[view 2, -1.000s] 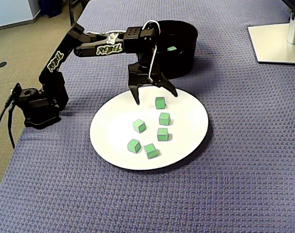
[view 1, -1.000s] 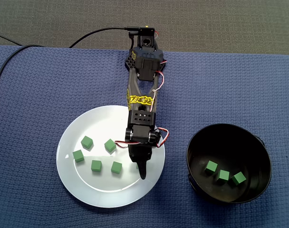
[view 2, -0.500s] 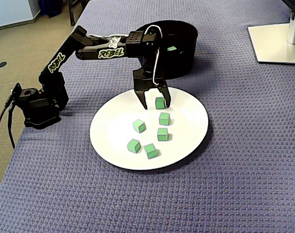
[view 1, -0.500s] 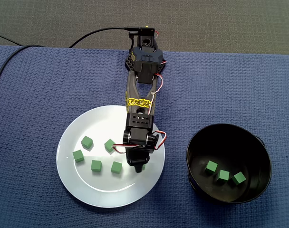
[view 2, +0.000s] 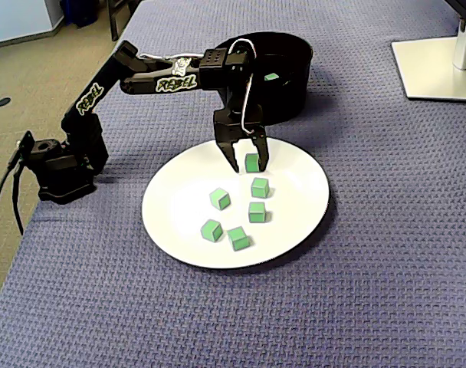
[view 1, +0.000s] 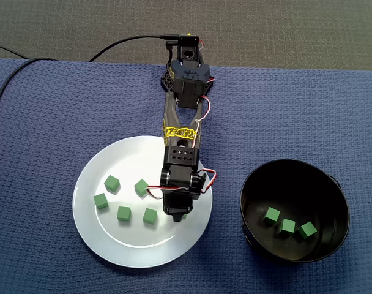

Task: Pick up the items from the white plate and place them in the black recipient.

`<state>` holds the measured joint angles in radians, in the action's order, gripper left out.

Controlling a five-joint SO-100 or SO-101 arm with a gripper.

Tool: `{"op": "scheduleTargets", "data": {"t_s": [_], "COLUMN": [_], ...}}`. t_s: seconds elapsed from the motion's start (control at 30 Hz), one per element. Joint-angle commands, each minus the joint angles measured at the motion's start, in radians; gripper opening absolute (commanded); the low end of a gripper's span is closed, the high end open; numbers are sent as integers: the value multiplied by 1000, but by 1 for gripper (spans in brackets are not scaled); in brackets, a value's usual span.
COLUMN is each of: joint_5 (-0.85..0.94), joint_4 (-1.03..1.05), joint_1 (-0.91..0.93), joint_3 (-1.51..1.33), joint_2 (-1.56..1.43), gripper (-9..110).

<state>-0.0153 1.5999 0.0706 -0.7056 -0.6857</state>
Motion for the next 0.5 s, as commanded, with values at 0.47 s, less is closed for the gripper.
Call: {"op": "scheduleTargets", "data": {"t_s": [0.47], "joint_5": [-78], "joint_4": [112], "joint_1": [34], "joint_3": [100], "joint_2": [-296], "gripper": [0]}}
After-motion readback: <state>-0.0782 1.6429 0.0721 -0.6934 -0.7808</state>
